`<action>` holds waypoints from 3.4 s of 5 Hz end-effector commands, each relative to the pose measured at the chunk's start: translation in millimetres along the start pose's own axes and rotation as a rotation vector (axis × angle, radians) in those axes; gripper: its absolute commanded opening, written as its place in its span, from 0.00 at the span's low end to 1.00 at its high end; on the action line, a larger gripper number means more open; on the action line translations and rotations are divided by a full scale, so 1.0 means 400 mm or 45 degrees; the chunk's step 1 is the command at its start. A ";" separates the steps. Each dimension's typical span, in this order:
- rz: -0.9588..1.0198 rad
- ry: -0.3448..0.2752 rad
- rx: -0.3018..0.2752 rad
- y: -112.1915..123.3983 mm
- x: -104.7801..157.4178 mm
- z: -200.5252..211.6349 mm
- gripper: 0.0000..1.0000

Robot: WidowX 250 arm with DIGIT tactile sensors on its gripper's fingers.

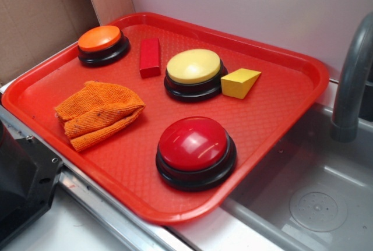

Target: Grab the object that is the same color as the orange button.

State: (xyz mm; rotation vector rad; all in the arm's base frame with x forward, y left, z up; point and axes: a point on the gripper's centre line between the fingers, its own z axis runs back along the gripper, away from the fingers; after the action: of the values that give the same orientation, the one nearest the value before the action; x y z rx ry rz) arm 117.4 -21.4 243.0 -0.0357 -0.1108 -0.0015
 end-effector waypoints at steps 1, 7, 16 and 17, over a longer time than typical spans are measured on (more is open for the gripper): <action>0.000 0.000 0.000 0.000 0.000 0.000 1.00; -0.119 0.125 0.252 0.202 0.030 -0.431 1.00; -0.131 0.240 0.176 0.044 0.106 -0.074 0.00; -0.119 0.176 0.248 0.005 0.114 -0.001 0.00</action>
State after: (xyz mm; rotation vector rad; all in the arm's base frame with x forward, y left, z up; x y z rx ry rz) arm 161.0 -14.4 237.5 0.1652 0.0702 -0.0869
